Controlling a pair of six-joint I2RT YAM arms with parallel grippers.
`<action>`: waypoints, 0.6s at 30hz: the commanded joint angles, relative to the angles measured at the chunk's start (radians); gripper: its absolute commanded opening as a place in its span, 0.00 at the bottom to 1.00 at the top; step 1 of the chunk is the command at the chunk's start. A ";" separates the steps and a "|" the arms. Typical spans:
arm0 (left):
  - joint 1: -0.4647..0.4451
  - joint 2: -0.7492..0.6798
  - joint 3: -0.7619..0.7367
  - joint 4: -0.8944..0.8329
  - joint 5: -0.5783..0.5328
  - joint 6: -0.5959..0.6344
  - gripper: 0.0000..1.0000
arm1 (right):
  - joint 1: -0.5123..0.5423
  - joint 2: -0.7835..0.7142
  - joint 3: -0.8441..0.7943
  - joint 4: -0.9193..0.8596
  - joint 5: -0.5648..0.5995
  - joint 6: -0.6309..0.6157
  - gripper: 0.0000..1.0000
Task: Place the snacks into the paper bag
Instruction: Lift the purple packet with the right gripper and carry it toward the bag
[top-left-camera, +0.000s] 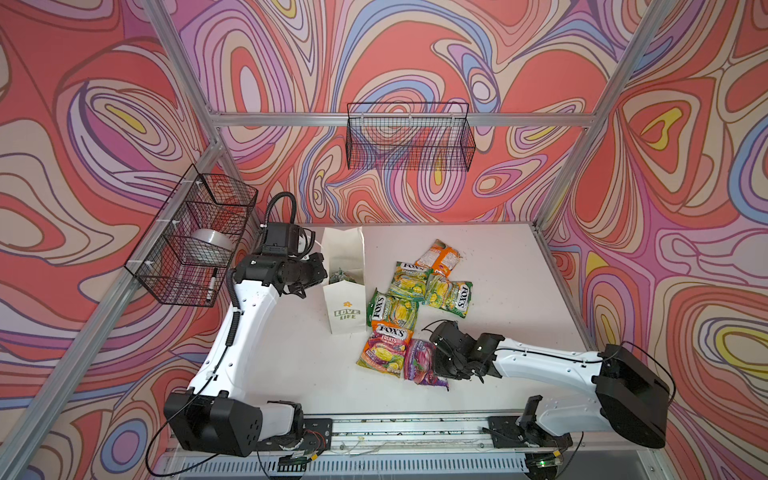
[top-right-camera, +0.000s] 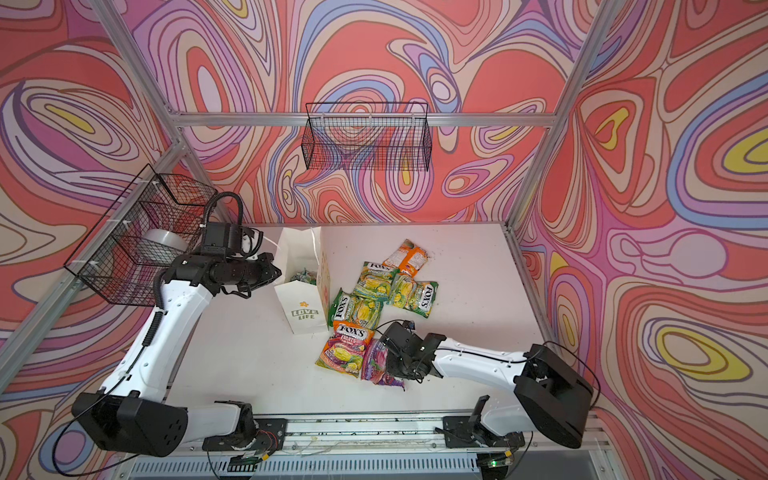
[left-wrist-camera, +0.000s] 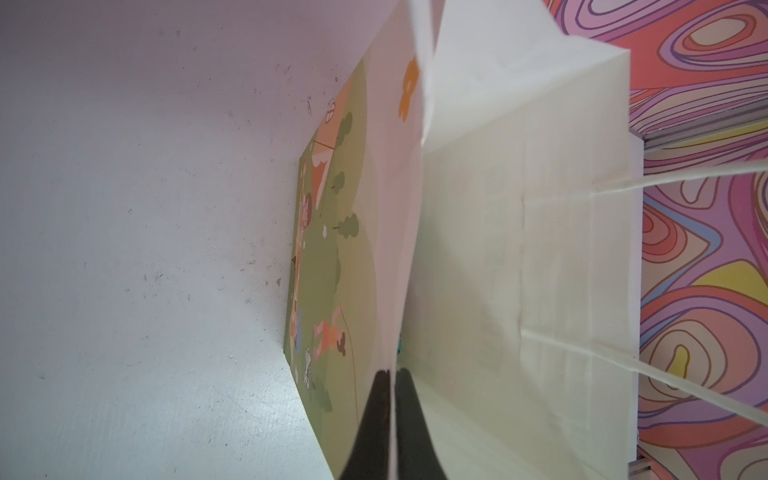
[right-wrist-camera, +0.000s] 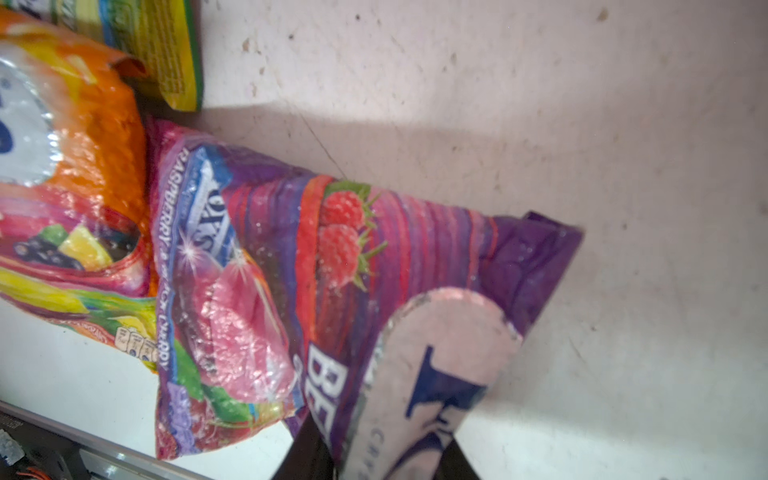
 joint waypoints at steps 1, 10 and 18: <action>0.005 -0.013 0.004 0.006 0.013 0.004 0.00 | 0.005 -0.046 0.004 -0.016 0.048 -0.005 0.27; 0.005 -0.014 0.004 0.007 0.018 0.005 0.00 | 0.004 -0.133 0.012 -0.050 0.123 -0.009 0.24; 0.005 -0.010 0.003 0.009 0.025 0.005 0.00 | 0.002 -0.153 0.045 -0.076 0.160 -0.030 0.20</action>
